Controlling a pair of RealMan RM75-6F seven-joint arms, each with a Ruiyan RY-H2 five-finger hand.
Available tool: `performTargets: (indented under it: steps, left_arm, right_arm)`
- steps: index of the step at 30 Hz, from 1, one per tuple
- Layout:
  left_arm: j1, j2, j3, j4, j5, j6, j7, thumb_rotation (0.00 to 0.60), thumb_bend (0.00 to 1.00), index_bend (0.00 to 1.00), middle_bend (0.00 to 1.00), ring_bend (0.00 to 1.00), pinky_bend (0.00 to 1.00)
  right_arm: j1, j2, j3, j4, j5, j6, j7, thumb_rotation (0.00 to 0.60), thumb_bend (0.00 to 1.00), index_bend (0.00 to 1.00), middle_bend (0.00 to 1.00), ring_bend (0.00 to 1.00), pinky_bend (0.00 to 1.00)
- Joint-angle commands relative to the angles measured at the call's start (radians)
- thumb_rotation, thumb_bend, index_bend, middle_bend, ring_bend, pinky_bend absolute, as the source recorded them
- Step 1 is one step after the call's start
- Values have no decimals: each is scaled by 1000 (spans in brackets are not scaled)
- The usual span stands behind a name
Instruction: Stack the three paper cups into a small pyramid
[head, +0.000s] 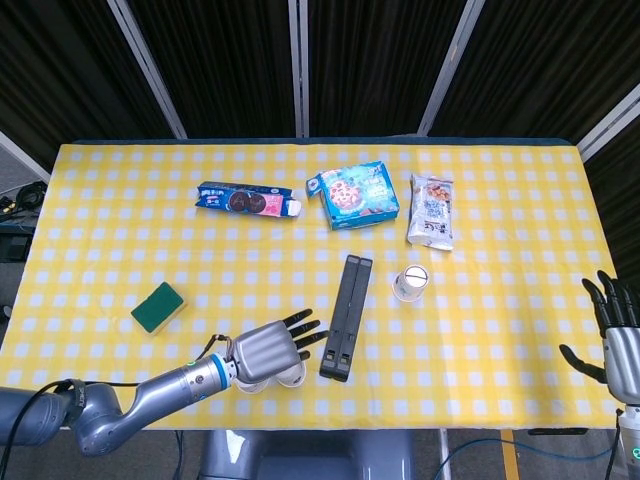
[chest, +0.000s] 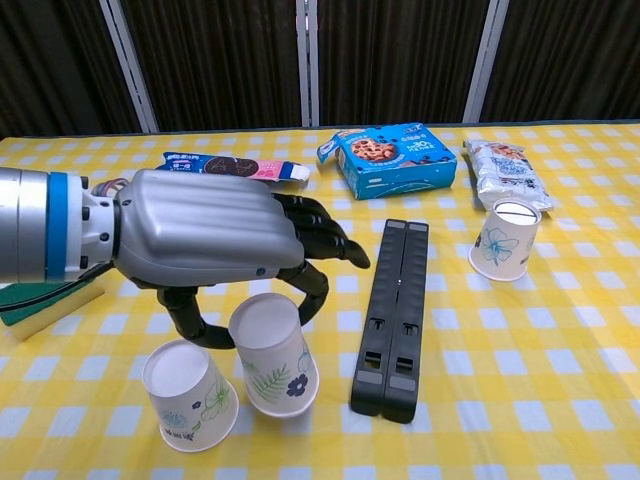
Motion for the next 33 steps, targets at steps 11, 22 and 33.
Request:
performTargets:
  steps: [11,22,33]
  left_arm:
    - [3,3,17,-27,-35,-11,74,600,317,382,0,0,0]
    - [11,-7,34,-32,-50,-10,122,600,313,341,0,0,0]
    - [17,-2,37,-39,-69,0,136,600,294,141,0,0,0]
  right_arm:
    - [-9,7,-4,-18,-19,23,-9,600,62,118,0,0,0]
    - [-14,13,-6,-27,-22,28,-10,600,62,118,0,0,0]
    - [-15,15,-4,-31,-17,26,-13,600,62,118,0,0,0]
